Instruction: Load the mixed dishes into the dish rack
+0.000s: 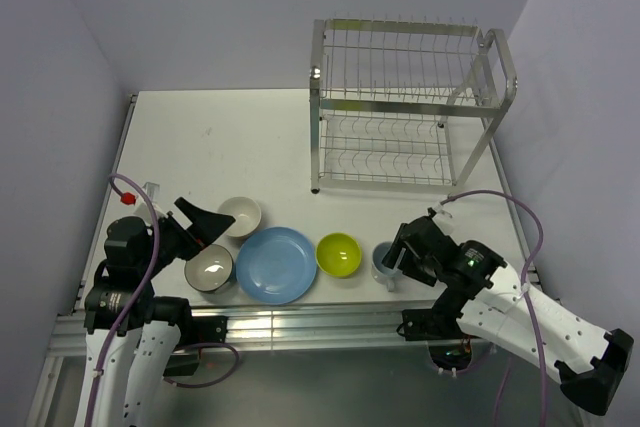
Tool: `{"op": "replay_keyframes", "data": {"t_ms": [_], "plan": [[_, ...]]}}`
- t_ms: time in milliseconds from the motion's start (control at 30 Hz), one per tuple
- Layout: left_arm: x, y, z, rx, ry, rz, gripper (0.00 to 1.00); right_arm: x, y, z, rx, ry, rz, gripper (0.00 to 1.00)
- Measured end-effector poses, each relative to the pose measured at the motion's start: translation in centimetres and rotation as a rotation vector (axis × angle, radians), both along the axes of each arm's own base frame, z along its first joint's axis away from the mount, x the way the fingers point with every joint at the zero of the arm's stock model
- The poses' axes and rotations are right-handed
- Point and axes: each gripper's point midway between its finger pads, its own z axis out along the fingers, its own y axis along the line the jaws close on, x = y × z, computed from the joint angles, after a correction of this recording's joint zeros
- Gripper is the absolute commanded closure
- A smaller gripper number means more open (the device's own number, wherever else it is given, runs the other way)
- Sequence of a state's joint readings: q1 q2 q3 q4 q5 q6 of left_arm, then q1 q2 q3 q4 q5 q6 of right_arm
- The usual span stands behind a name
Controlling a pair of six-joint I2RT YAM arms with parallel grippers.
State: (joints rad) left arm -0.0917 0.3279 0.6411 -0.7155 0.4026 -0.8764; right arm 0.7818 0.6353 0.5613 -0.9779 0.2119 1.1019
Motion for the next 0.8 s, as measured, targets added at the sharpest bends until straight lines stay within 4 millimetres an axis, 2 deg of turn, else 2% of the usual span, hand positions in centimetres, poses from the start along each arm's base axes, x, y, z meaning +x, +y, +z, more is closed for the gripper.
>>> {"op": "replay_keyframes", "data": {"t_ms": [500,800], "plan": [[-0.2,-0.4,0.0,-0.010,0.005,-0.024,0.04,0.7,-0.3,-0.2,-0.008,-0.036,-0.029,0.22],[-0.3,-1.1,0.0,-0.028,0.018,-0.067,0.04,1.0,-0.1,-1.0,-0.029,-0.021,-0.033,0.24]]}}
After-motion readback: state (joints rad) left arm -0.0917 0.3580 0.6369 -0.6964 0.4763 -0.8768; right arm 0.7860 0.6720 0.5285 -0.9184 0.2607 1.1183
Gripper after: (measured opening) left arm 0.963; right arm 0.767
